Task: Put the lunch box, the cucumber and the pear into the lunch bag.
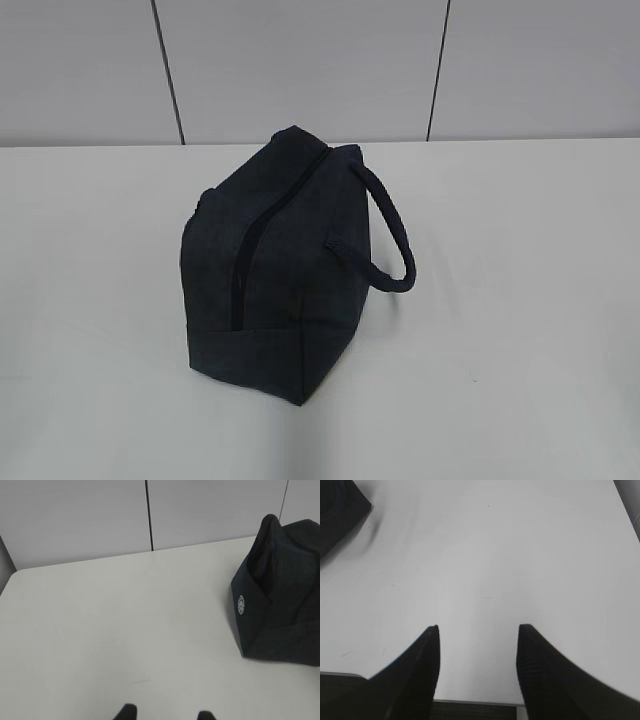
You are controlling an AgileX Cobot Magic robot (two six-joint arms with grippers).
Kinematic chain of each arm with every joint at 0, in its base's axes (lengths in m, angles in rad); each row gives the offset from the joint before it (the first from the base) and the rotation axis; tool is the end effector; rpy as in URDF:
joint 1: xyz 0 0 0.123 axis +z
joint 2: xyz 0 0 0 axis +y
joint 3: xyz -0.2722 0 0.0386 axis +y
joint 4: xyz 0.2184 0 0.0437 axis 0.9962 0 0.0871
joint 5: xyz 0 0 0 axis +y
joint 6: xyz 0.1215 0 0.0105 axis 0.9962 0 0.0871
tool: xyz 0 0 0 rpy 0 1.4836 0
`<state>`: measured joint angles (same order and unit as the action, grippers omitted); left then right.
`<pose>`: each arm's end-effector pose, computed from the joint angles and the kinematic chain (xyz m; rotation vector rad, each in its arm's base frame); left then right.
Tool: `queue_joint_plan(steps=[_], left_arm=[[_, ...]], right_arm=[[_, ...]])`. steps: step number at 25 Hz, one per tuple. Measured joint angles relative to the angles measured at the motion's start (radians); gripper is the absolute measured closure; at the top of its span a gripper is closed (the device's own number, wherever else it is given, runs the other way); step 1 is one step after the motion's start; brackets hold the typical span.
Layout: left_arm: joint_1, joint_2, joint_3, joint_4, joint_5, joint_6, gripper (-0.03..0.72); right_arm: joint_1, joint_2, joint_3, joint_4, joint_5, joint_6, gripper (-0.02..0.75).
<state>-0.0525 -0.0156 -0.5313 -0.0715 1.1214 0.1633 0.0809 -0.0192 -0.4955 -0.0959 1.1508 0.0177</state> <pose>-0.0018 -0.0078 0.2513 0.2293 2.0432 -0.0168 0.0002 -0.0107 0.2386 -0.0563 2.1154 -0.0573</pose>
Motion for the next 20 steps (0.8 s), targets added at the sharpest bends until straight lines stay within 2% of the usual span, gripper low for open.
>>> queue_joint_plan(steps=[20], left_arm=[[0.0,0.0,0.0,0.0,0.0,0.0,0.461]], right_arm=[[0.0,0.0,0.0,0.0,0.0,0.002,0.349]])
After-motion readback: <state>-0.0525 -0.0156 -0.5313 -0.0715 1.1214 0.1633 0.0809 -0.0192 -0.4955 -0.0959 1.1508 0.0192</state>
